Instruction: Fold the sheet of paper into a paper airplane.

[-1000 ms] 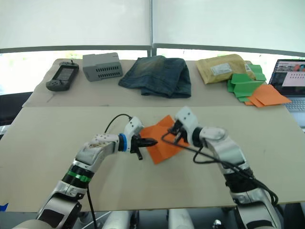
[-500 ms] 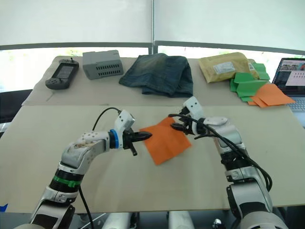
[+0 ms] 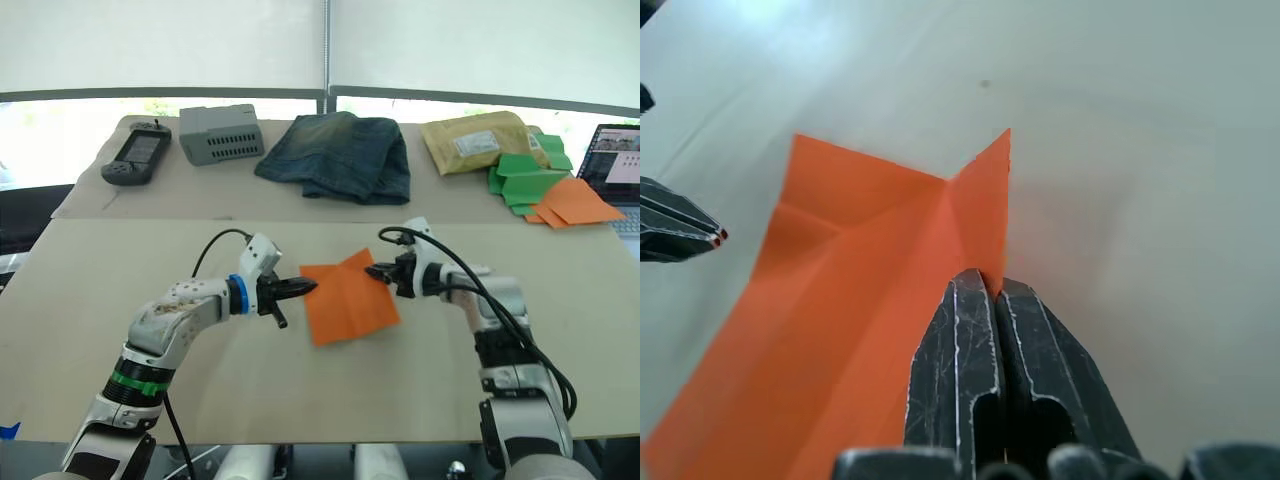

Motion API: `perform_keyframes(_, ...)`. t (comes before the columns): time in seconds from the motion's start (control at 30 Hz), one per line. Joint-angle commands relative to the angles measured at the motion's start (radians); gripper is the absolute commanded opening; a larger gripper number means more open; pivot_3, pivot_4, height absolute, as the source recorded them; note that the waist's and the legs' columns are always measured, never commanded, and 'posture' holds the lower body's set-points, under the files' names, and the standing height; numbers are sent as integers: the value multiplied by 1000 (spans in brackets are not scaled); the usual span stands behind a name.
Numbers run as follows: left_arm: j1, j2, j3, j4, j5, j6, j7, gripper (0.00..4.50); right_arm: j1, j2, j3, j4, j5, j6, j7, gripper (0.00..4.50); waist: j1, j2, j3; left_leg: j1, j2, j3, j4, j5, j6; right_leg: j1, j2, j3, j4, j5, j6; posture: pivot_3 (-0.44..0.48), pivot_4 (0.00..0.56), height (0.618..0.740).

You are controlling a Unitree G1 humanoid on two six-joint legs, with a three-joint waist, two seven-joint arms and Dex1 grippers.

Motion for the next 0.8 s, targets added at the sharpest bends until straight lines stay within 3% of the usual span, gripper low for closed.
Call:
perform_keyframes(0.03,6,-11,8,-53,-30,-12,2,0,87,35,-101,-197,82,115,-108,28,-1,0,0,0,0,0,0,0,0,0,0,0,0,0,0,0,150,722)
perform_keyframes(0.23,-3,-18,-37,-60,-43,-21,-38,0,275,257,-304,-508,233,302,-351,28,-3,0,0,1,1,-1,0,0,0,0,2,0,2,-1,2,0,150,722)
perform_keyframes(0.53,-38,-12,-189,67,46,-138,-129,0,328,270,-277,-574,261,278,-429,28,-4,1,0,3,-1,1,1,3,0,1,2,2,2,-2,7,0,150,722)
perform_keyframes(0.8,-52,-7,-220,129,85,-207,-177,0,269,162,-194,-470,247,225,-329,28,-6,1,0,2,0,2,1,3,0,0,2,2,1,-2,6,0,150,722)
